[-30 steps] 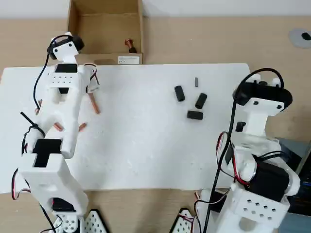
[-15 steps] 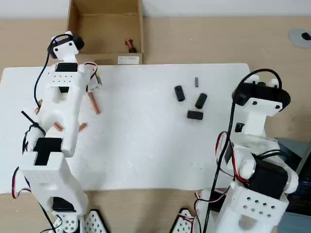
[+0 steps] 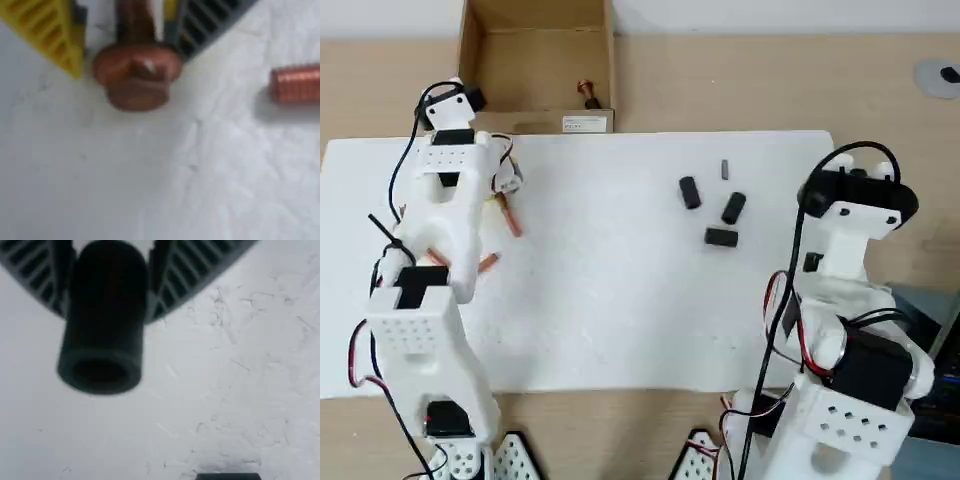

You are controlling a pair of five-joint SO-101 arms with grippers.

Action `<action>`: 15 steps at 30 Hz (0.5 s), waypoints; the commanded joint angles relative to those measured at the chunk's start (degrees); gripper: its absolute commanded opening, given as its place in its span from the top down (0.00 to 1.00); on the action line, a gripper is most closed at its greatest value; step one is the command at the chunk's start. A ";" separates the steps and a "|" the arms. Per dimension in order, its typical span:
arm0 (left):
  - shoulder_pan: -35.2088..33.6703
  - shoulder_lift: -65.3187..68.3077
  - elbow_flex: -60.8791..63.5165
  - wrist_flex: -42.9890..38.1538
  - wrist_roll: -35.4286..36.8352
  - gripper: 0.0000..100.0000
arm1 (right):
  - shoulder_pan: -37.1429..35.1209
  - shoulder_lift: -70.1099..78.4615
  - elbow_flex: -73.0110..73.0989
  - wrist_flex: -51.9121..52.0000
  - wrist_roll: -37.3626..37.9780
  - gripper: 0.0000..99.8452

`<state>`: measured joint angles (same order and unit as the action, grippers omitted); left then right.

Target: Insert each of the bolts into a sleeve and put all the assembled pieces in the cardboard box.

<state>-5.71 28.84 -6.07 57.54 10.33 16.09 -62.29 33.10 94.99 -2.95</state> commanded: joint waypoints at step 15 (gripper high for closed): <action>1.05 2.51 -15.21 14.33 0.53 1.00 | 0.40 -0.84 -2.07 -1.05 -0.26 0.99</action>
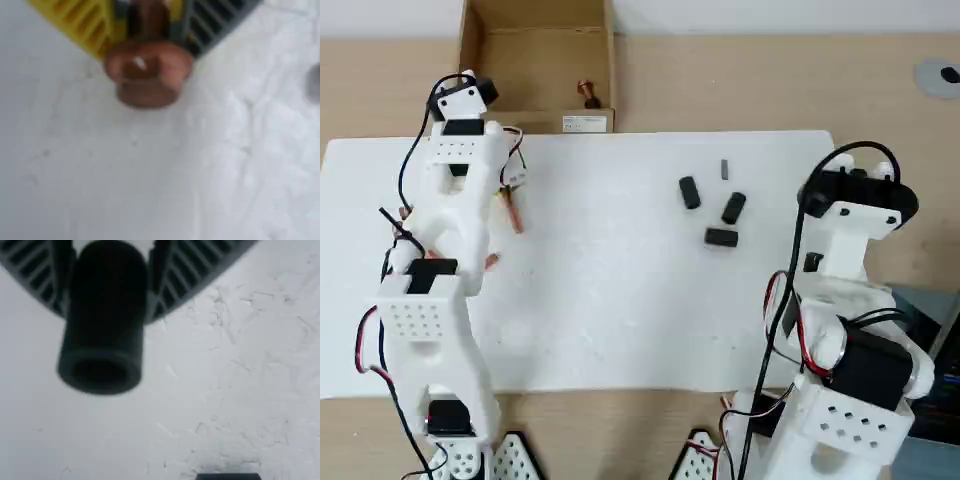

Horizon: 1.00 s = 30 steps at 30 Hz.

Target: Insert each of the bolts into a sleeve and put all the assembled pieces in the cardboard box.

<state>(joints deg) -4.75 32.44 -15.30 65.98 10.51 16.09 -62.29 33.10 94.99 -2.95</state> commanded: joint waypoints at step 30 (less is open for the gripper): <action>14.59 -59.21 13.98 24.09 0.53 1.00 | 0.31 -0.84 -5.93 1.93 8.35 0.99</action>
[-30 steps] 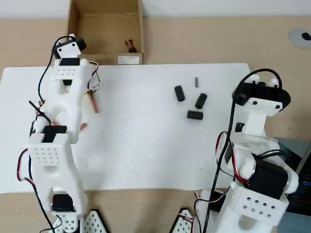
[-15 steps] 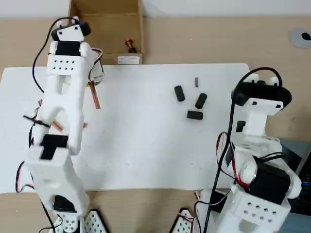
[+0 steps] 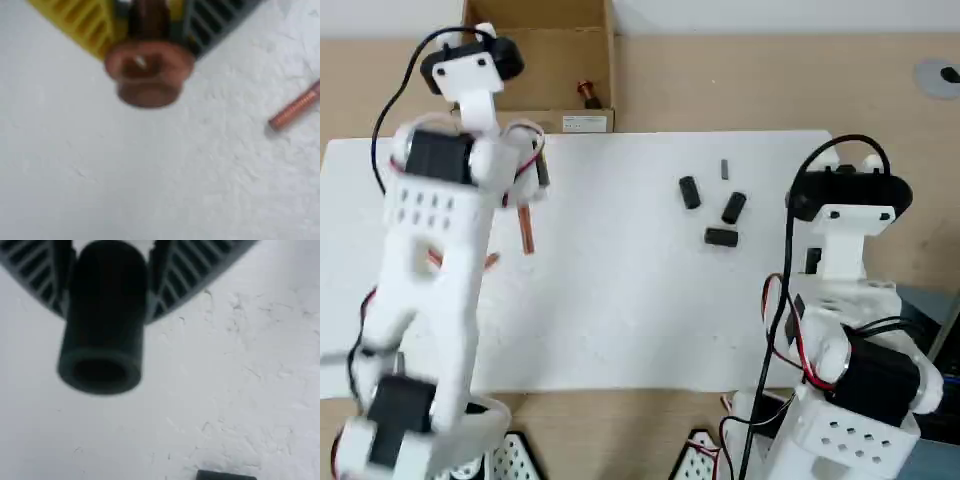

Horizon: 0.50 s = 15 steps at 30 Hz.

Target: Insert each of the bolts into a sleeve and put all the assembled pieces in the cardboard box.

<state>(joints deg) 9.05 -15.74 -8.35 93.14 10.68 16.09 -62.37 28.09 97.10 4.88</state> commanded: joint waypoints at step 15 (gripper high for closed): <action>0.79 -51.82 48.44 -20.48 0.18 1.00 | 0.31 -0.75 10.68 -17.05 0.09 0.99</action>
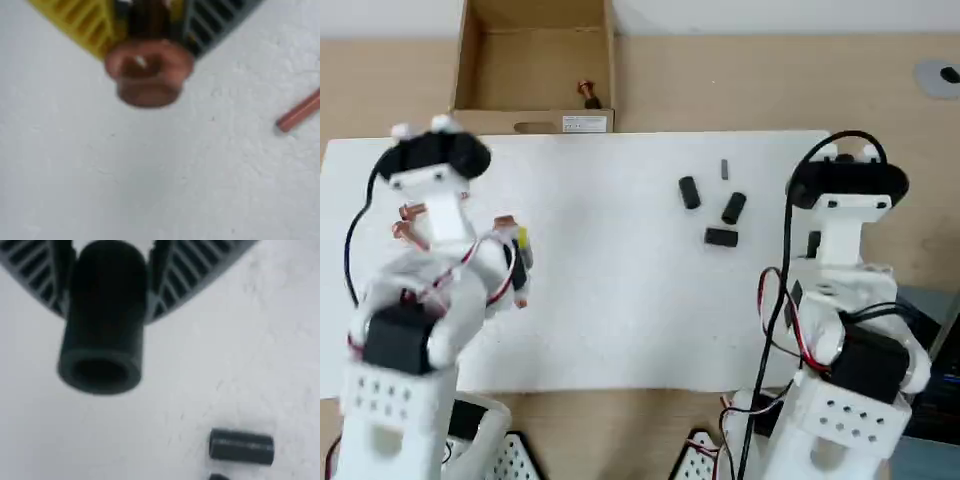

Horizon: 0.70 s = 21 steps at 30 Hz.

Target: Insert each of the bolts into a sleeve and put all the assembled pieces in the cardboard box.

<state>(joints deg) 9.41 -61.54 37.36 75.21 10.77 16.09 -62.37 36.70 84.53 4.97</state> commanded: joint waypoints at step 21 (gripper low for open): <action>0.44 -29.85 24.44 -10.73 0.26 1.00 | -14.37 -35.56 23.60 -6.07 0.00 0.99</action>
<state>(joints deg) 9.41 -88.62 61.01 65.98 10.77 6.07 -92.97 56.84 78.81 4.97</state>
